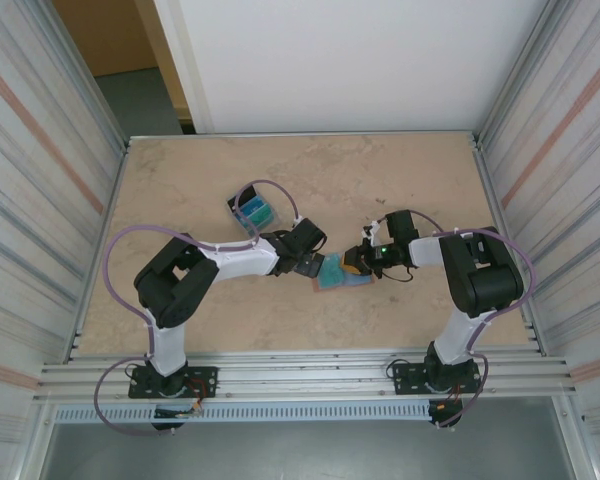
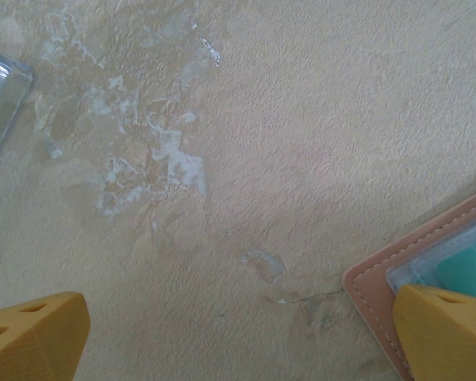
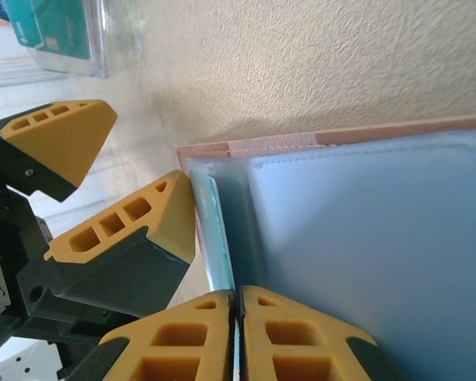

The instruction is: Take the credit cards out of the card holder

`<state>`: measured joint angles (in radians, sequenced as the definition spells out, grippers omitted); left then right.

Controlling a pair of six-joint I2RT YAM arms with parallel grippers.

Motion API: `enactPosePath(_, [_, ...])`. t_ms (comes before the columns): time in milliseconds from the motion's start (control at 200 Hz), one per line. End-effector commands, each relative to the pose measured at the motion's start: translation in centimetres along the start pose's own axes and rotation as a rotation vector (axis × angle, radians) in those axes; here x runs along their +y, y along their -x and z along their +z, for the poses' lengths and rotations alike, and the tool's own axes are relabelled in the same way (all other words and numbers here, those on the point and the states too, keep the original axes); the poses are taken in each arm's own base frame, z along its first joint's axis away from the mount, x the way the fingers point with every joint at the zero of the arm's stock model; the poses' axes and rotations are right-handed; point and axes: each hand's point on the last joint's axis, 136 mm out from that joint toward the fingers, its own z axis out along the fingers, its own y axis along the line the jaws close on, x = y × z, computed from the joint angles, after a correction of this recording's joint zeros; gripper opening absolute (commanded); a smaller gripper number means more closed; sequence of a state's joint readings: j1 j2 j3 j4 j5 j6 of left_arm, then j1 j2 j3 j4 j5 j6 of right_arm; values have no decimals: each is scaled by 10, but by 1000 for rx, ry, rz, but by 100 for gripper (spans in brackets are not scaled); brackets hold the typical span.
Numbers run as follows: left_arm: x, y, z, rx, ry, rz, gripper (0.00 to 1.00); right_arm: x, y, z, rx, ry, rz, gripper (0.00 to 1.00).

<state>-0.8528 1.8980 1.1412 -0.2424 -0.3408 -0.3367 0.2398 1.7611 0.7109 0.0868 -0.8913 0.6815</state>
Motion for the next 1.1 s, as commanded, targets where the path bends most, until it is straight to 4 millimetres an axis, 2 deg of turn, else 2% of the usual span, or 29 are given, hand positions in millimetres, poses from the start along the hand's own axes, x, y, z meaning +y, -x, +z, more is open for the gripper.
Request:
enactPosePath(0, [6, -23, 5, 85, 46, 66, 99, 2, -4, -2, 11, 24, 15, 7])
enactPosePath(175, [6, -24, 6, 87, 50, 69, 99, 0, -5, -6, -3, -8, -3, 1])
enactPosePath(676, [10, -20, 2, 73, 58, 71, 98, -15, -3, -23, -38, -106, -13, 0])
enactPosePath(877, [7, 1, -11, 19, 41, 74, 99, -15, -3, -24, -38, -109, -13, 0])
enactPosePath(1097, [-13, 31, -29, -59, -8, 108, 99, -13, -2, -25, -41, -104, -14, 0])
